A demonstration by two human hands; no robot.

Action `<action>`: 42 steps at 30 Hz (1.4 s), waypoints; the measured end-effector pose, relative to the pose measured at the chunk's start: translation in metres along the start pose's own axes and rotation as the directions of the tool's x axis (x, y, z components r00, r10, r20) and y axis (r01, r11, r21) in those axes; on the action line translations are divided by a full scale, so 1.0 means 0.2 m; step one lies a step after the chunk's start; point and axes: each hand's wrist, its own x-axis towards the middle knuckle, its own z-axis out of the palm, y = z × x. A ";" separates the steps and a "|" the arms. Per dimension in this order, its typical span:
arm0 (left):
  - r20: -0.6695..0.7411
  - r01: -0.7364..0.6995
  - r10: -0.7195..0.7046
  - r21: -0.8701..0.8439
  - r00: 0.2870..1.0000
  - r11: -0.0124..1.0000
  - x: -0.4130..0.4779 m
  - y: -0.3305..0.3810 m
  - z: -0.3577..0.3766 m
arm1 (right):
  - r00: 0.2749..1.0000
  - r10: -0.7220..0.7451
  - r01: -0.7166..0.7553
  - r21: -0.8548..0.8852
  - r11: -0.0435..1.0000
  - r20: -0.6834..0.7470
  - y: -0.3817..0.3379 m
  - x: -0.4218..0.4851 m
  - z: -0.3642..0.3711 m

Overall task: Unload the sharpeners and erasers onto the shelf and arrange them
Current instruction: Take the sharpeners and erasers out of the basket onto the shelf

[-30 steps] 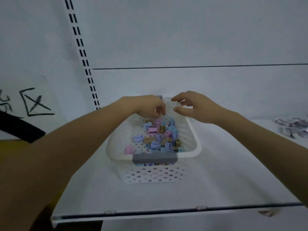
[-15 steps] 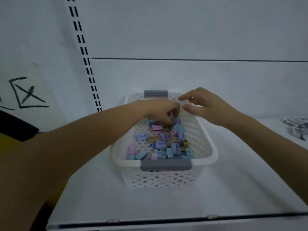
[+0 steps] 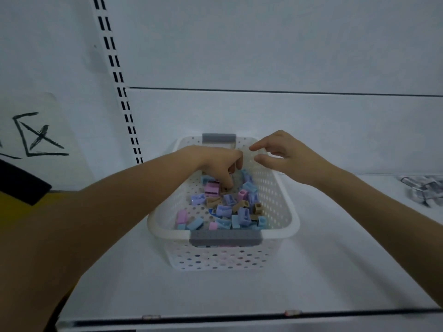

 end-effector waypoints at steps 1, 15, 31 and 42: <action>-0.006 -0.002 0.002 0.006 1.000 1.000 -0.01 0.00 0.00 | 1.000 0.005 -0.005 -0.014 1.000 0.011 0.00 0.00 -0.01; -0.248 -0.051 0.048 -0.006 0.968 0.999 -0.23 -0.16 -0.20 | 0.539 0.166 0.358 -0.403 0.842 0.826 -0.45 0.02 0.08; -0.342 -0.108 0.079 -0.067 0.937 0.992 -0.22 -0.23 -0.16 | 0.562 -0.075 0.447 -0.226 0.866 0.824 -0.47 0.14 0.23; -0.337 -0.102 0.073 -0.070 0.939 0.992 -0.23 -0.22 -0.16 | 0.626 -0.055 0.407 -0.265 0.874 0.778 -0.47 0.16 0.23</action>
